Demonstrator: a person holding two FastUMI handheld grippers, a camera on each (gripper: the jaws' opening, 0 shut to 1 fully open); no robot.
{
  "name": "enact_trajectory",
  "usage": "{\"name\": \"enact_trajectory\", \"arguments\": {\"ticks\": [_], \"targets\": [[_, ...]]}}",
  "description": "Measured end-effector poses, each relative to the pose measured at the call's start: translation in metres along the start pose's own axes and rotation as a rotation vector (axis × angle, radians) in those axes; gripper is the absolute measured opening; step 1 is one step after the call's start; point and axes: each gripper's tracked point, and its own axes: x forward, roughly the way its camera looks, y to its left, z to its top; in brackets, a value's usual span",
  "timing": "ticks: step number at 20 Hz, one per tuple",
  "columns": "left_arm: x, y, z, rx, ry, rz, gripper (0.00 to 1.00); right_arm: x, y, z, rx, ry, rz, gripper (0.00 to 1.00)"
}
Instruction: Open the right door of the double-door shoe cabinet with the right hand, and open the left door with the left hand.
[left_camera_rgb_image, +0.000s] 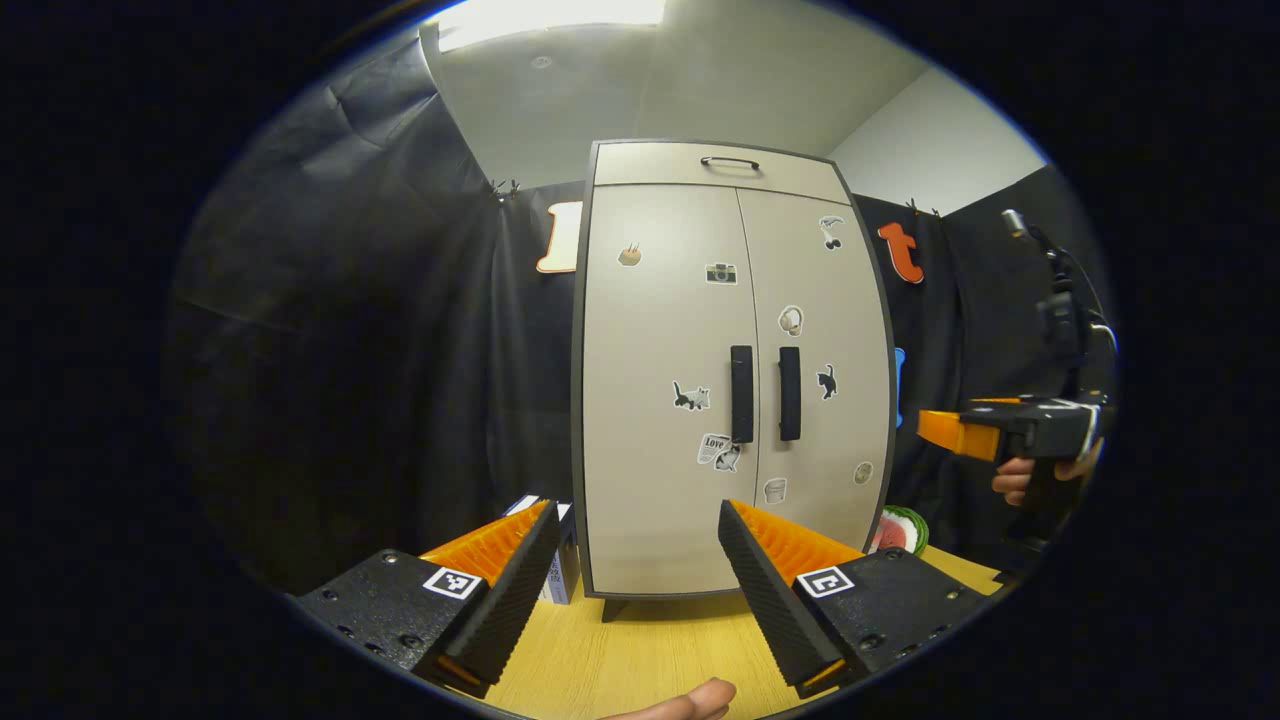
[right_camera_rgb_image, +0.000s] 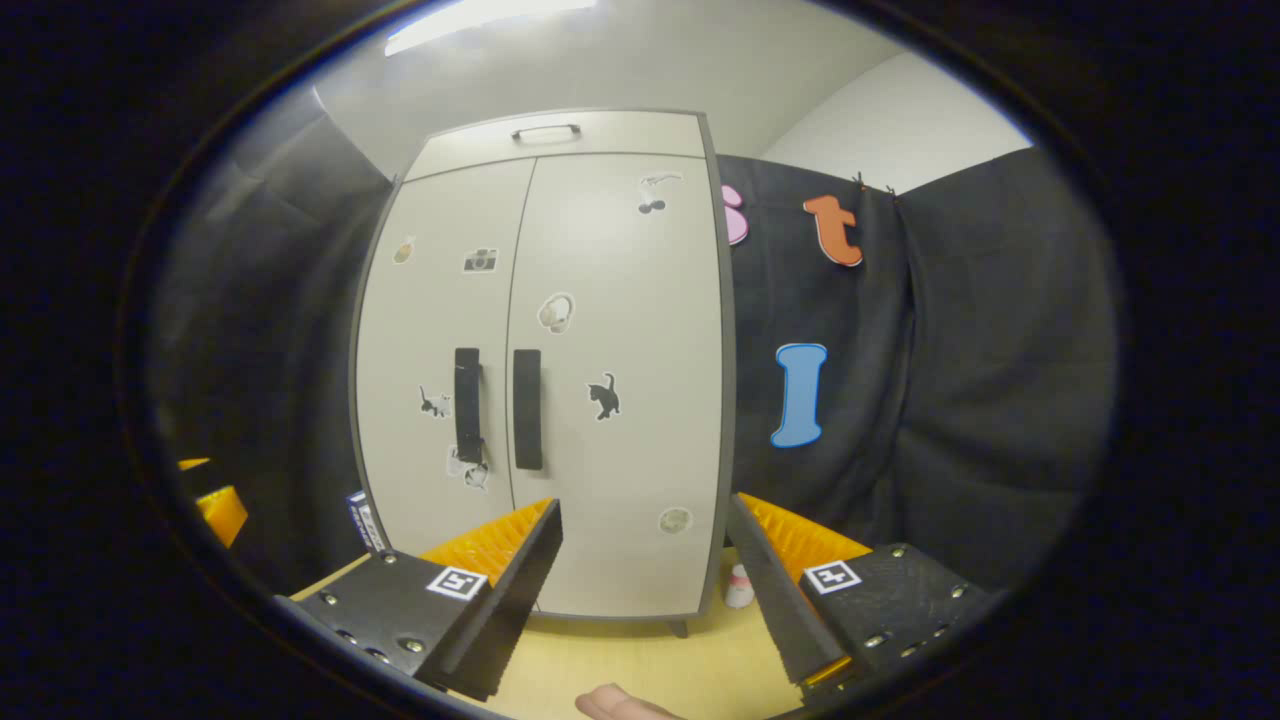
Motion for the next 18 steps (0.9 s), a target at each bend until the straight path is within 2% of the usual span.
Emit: {"name": "enact_trajectory", "arguments": {"ticks": [5, 8, 10, 11, 12, 16, 18], "targets": [[-0.006, 0.006, -0.005, -0.024, -0.003, -0.006, 0.99, 0.071, 0.049, 0.016, -0.037, -0.028, 0.111, 0.99], [-0.012, 0.013, -0.007, -0.031, -0.009, -0.003, 0.98, 0.107, 0.064, 0.012, -0.044, -0.024, 0.109, 0.96], [-0.015, 0.019, -0.009, -0.03, -0.01, -0.004, 0.98, 0.119, 0.083, 0.012, -0.015, -0.022, 0.148, 1.0], [-0.017, 0.022, -0.009, -0.031, -0.014, -0.005, 0.99, 0.122, 0.092, 0.015, 0.005, -0.028, 0.169, 0.96], [-0.018, 0.025, -0.01, -0.032, -0.016, -0.006, 0.98, 0.126, 0.099, 0.017, 0.024, -0.032, 0.182, 0.99], [-0.018, 0.036, -0.015, -0.042, -0.016, -0.006, 0.98, 0.145, 0.114, 0.023, 0.0, -0.046, 0.18, 1.0], [-0.017, 0.04, -0.021, -0.049, -0.005, -0.014, 0.98, 0.161, 0.113, 0.018, -0.036, -0.021, 0.142, 0.98]]}}
